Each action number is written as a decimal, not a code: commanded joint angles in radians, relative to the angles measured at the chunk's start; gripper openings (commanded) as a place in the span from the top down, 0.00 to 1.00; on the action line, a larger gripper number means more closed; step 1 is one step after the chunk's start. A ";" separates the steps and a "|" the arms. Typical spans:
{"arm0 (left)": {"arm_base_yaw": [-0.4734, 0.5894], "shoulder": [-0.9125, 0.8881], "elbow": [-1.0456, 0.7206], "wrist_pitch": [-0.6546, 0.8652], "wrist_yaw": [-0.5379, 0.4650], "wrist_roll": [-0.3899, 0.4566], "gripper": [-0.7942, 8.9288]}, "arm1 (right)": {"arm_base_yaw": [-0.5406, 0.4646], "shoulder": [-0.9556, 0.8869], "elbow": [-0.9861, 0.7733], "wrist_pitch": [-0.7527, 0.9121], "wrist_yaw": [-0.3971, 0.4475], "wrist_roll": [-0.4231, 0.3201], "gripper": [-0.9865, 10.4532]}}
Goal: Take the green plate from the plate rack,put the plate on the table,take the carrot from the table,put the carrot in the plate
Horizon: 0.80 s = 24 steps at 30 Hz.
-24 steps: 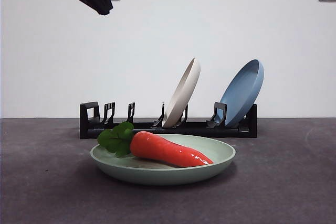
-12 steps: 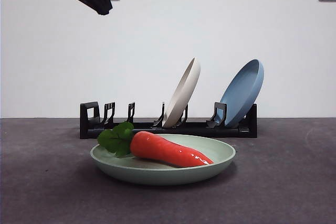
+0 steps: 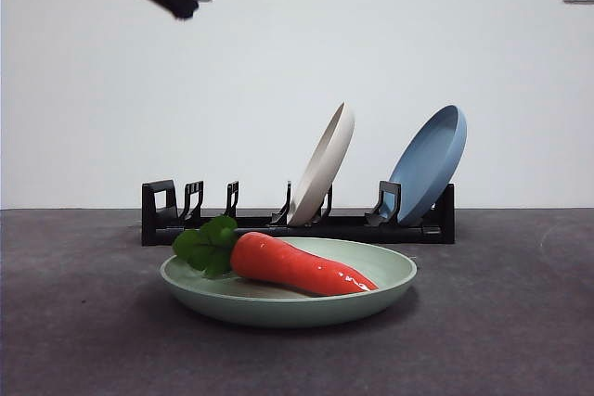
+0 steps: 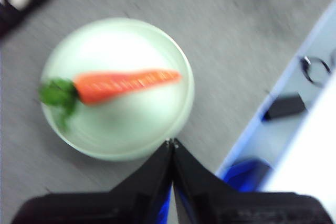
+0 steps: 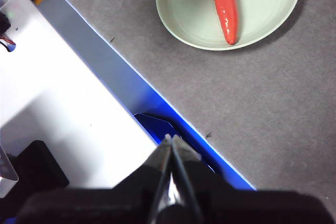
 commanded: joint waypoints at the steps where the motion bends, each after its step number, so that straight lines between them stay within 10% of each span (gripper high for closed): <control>1: 0.071 -0.062 -0.001 0.118 -0.059 0.111 0.92 | 0.002 -0.001 -0.004 0.005 0.000 0.005 0.91; 14: 0.718 -0.423 -0.067 0.359 0.001 0.229 0.92 | 0.002 -0.001 -0.004 0.005 0.000 0.005 0.91; 24: 0.942 -0.710 -0.483 0.694 0.022 0.256 0.92 | 0.002 -0.001 -0.004 0.005 0.000 0.005 0.91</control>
